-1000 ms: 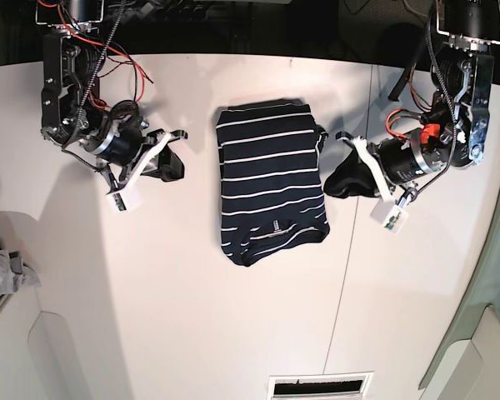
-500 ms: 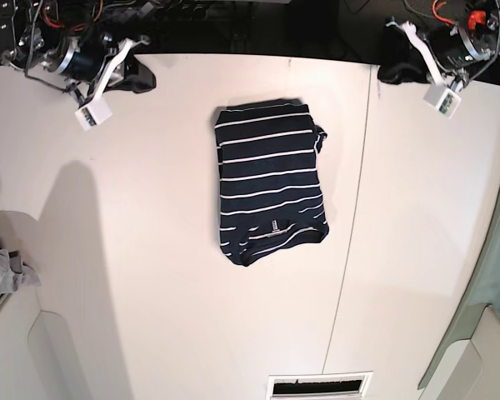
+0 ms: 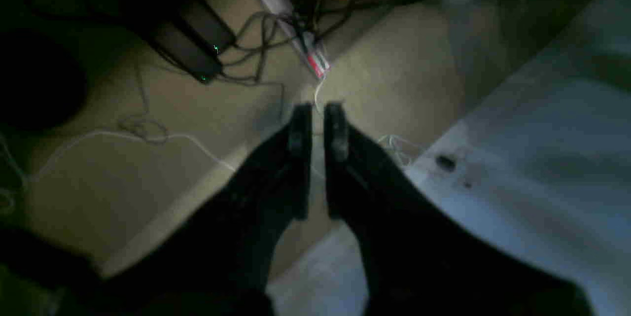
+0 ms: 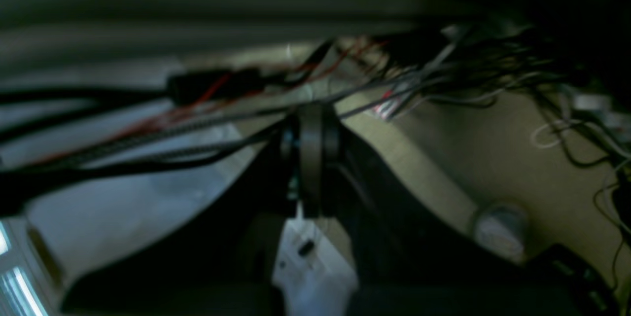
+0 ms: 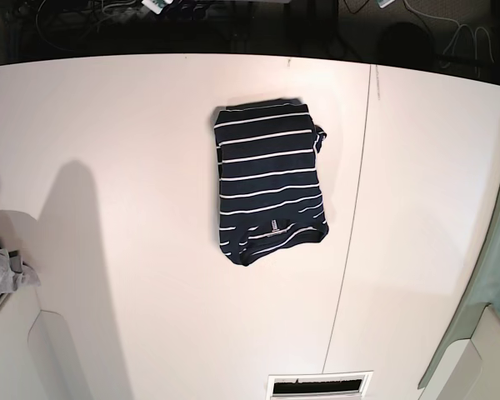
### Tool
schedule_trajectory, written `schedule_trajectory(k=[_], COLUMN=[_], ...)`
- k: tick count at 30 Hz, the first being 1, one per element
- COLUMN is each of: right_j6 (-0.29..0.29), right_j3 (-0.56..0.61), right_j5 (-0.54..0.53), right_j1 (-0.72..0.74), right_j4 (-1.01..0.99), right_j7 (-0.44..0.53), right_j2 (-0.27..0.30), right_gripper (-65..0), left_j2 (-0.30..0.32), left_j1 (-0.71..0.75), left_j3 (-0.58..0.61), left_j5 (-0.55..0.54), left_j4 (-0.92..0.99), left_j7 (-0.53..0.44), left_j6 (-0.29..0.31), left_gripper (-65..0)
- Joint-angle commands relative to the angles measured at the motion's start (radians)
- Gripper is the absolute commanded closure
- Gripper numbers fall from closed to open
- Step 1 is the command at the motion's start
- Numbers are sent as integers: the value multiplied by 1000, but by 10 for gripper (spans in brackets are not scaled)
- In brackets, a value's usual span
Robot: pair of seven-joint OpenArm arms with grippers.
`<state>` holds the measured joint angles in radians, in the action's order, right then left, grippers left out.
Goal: Layout the t-shirt on the table in an organized manner, then fold the t-shirt properly
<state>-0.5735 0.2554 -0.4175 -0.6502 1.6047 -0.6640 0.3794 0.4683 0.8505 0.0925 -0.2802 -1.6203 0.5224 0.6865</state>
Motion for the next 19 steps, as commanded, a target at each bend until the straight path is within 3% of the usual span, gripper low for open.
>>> schedule_trajectory(k=[1,4,7,14,19], right_j6=[-7,-6,-5,2,1], right_j3=[26,99,134,98,93], right_j5=[26,130,197,283,282], right_j1=[-4,5,16,15,16], right_j4=[-19,-118,-208,-274,-271], right_j7=[33,115,166,212,212], right_j2=[8,5,-6,-106,-153], right_gripper=[0,0,0,0,0], left_j2=[6,5,2,-20,-39], left_j1=[-4,-75,-167,-272,-271], left_j3=[29,122,212,350,359], left_j5=[12,39,37,34,34], left_j4=[34,182,319,464,463], left_j7=[-32,-53,-80,-289,-302], left_j6=[11,-95,-144,-151,-151], left_gripper=[-56,-56,-56,-56,-56])
